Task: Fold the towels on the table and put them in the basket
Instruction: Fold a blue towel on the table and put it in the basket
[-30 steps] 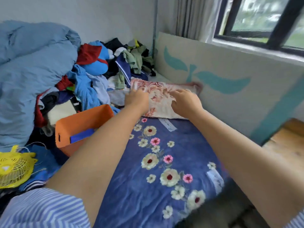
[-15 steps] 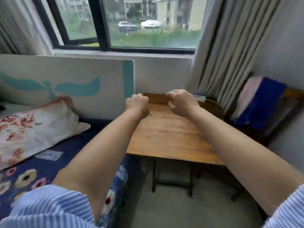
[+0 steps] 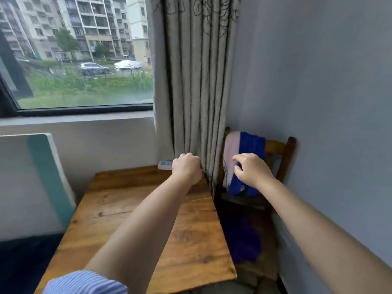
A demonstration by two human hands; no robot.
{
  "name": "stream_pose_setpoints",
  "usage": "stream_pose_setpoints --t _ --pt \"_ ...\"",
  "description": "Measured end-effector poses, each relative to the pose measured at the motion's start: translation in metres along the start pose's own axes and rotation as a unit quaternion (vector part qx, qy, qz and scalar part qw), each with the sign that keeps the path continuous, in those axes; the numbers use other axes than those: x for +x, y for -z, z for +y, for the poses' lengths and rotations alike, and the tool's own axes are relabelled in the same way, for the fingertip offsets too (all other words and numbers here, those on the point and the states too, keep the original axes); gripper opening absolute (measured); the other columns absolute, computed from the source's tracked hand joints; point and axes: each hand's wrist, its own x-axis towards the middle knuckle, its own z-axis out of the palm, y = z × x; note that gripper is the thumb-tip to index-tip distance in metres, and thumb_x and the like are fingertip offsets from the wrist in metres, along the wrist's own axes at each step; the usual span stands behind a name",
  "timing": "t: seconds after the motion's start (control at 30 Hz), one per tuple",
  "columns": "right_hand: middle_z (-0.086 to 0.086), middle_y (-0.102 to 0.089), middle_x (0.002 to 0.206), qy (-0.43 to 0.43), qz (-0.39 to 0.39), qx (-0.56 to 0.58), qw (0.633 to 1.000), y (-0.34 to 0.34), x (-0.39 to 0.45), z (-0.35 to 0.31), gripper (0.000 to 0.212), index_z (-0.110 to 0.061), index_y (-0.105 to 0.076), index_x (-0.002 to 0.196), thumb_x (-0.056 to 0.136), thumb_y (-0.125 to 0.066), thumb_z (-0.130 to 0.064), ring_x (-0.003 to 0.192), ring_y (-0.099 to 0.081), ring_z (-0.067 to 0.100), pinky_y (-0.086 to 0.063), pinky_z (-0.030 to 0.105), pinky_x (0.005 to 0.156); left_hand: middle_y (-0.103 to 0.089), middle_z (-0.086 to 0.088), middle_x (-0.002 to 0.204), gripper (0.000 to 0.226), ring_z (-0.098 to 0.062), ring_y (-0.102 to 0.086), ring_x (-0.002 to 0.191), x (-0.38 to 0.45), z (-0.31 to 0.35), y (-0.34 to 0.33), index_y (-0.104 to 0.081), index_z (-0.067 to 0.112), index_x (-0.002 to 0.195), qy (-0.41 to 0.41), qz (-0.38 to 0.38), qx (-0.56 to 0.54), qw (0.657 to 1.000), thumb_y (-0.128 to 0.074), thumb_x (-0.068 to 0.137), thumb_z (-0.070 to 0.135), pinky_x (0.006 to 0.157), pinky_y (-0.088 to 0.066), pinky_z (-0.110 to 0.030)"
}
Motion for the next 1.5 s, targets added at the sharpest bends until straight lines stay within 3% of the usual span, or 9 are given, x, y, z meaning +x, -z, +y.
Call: stream_pose_setpoints --t 0.47,0.63,0.73,0.9,1.03,1.13,1.23,1.33,1.5 --pt "0.011 -0.059 0.124 -0.216 0.031 0.017 0.976 0.012 0.124 0.145 0.033 -0.006 -0.055 0.121 0.091 -0.044 -0.013 0.112 -0.056 0.027 -0.046 0.03 0.086 -0.059 -0.01 0.118 0.03 -0.027 -0.057 0.107 0.215 0.09 -0.009 -0.059 0.007 0.114 -0.093 -0.021 -0.037 0.995 -0.04 0.092 0.012 0.077 -0.046 -0.031" --pt "0.012 -0.065 0.096 -0.248 0.012 0.007 0.969 0.0 0.158 0.199 0.022 -0.006 -0.063 0.094 0.092 -0.044 -0.017 0.093 -0.06 0.027 -0.041 0.028 0.067 -0.052 -0.011 0.128 0.033 -0.026 -0.053 0.114 0.273 0.123 -0.04 -0.05 0.005 0.124 -0.097 -0.066 -0.061 0.991 -0.036 0.096 0.015 0.079 -0.044 -0.03" --pt "-0.001 -0.051 0.066 -0.263 -0.001 0.014 0.965 -0.015 0.19 0.237 0.03 -0.017 -0.048 0.063 0.092 -0.044 -0.02 0.084 -0.06 0.025 -0.032 0.026 0.053 -0.05 -0.012 0.131 0.035 -0.024 -0.052 0.117 0.312 0.145 -0.065 -0.049 0.003 0.127 -0.067 -0.084 -0.114 0.988 -0.034 0.098 0.016 0.087 -0.045 -0.029" --pt "0.012 -0.068 0.097 -0.247 -0.022 0.048 0.968 -0.047 0.255 0.285 0.027 -0.005 -0.067 0.095 0.092 -0.048 -0.024 0.097 -0.062 0.026 -0.043 0.028 0.07 -0.061 -0.007 0.116 0.031 -0.022 -0.058 0.102 0.371 0.176 -0.109 -0.059 0.004 0.113 0.044 -0.111 -0.21 0.97 -0.041 0.096 0.022 0.076 -0.043 -0.027" --pt "0.012 -0.067 0.1 -0.228 -0.028 0.076 0.97 -0.085 0.293 0.311 0.028 -0.006 -0.065 0.099 0.091 -0.052 -0.03 0.093 -0.061 0.023 -0.049 0.029 0.081 -0.063 -0.01 0.114 0.038 -0.022 -0.058 0.106 0.398 0.189 -0.14 -0.058 0.004 0.113 0.103 -0.097 -0.229 0.963 -0.039 0.098 0.033 0.084 -0.044 -0.026" --pt "0.01 -0.059 0.11 -0.211 -0.041 0.063 0.975 -0.108 0.312 0.323 0.032 -0.01 -0.063 0.105 0.089 -0.051 -0.036 0.103 -0.055 0.024 -0.047 0.037 0.089 -0.066 -0.009 0.101 0.036 -0.021 -0.061 0.095 0.411 0.191 -0.153 -0.061 0.004 0.102 0.137 -0.054 -0.255 0.956 -0.044 0.095 0.035 0.07 -0.041 -0.025" --pt "0.009 -0.06 0.107 -0.204 -0.035 0.074 0.975 -0.119 0.322 0.331 0.027 -0.012 -0.065 0.103 0.09 -0.052 -0.032 0.102 -0.055 0.024 -0.046 0.036 0.088 -0.059 -0.001 0.078 0.033 -0.019 -0.056 0.082 0.415 0.192 -0.158 -0.06 0.006 0.089 0.133 -0.057 -0.256 0.956 -0.041 0.097 0.031 0.064 -0.033 -0.023" --pt "0.008 -0.064 0.095 -0.187 0.0 0.09 0.978 -0.129 0.323 0.333 0.022 -0.009 -0.068 0.091 0.09 -0.052 -0.024 0.095 -0.058 0.023 -0.042 0.031 0.08 -0.037 0.007 0.059 0.041 -0.012 -0.043 0.071 0.417 0.192 -0.162 -0.038 0.018 0.059 0.137 -0.057 -0.262 0.954 -0.039 0.098 0.025 0.06 -0.026 -0.022" --pt "0.01 -0.064 0.09 -0.176 0.059 0.096 0.978 -0.127 0.316 0.332 0.017 -0.006 -0.07 0.087 0.088 -0.056 -0.017 0.09 -0.06 0.028 -0.042 0.036 0.082 -0.038 0.006 0.056 0.04 -0.016 -0.048 0.072 0.415 0.19 -0.155 -0.043 0.015 0.058 0.124 -0.04 -0.299 0.945 -0.04 0.097 0.022 0.063 -0.031 -0.022"
